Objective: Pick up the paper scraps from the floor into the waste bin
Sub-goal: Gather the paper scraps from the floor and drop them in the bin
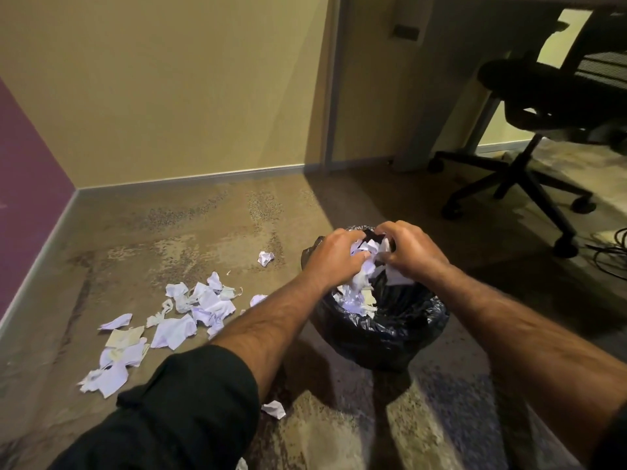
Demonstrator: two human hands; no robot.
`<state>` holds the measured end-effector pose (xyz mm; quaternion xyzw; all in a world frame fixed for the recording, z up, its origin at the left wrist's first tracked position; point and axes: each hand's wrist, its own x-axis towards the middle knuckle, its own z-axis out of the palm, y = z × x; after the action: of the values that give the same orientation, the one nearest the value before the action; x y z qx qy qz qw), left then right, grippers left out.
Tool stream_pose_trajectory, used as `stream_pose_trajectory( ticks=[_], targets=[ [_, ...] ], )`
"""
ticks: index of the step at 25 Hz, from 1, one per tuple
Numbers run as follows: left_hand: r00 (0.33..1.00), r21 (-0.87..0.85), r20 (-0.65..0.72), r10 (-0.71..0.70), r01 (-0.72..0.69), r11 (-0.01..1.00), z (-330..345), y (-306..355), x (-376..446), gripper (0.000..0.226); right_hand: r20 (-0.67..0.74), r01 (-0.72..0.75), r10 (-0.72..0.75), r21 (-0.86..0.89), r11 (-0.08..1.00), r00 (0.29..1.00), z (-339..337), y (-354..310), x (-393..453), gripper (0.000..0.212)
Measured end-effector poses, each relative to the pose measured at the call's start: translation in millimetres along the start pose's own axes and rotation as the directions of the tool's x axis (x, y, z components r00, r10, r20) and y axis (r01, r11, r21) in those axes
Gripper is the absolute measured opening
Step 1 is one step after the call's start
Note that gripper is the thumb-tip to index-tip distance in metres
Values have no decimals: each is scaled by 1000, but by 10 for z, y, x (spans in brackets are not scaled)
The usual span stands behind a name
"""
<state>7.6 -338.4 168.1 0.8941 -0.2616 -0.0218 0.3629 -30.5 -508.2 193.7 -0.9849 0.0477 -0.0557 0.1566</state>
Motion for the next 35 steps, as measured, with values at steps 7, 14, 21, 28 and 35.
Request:
stream_pose_trajectory(
  ticks=[7,14,21,28,35],
  targets=[
    [999,-79,48,2,2,997,-14,-85,0,43,-74,0,-1,-19,1000,997,119,-39,26,39],
    [999,75,-14,39,-38,996,-161,-366,-111,50,-105,71,-86,-136,988,991,512,-371,38,69],
    [987,237,-153,-58,94,967,-482,-1056,-432,67,-106,141,-168,-224,964,980,952,-998,135,66],
    [936,329,-209,-283,340,881,-617,-1993,-1295,83,-7,300,-313,-268,915,950,1879,-1796,-56,68],
    [893,408,-210,-398,450,794,-603,-2691,-2295,88,172,408,-376,-219,886,910,2790,-2094,-560,75]
  ],
)
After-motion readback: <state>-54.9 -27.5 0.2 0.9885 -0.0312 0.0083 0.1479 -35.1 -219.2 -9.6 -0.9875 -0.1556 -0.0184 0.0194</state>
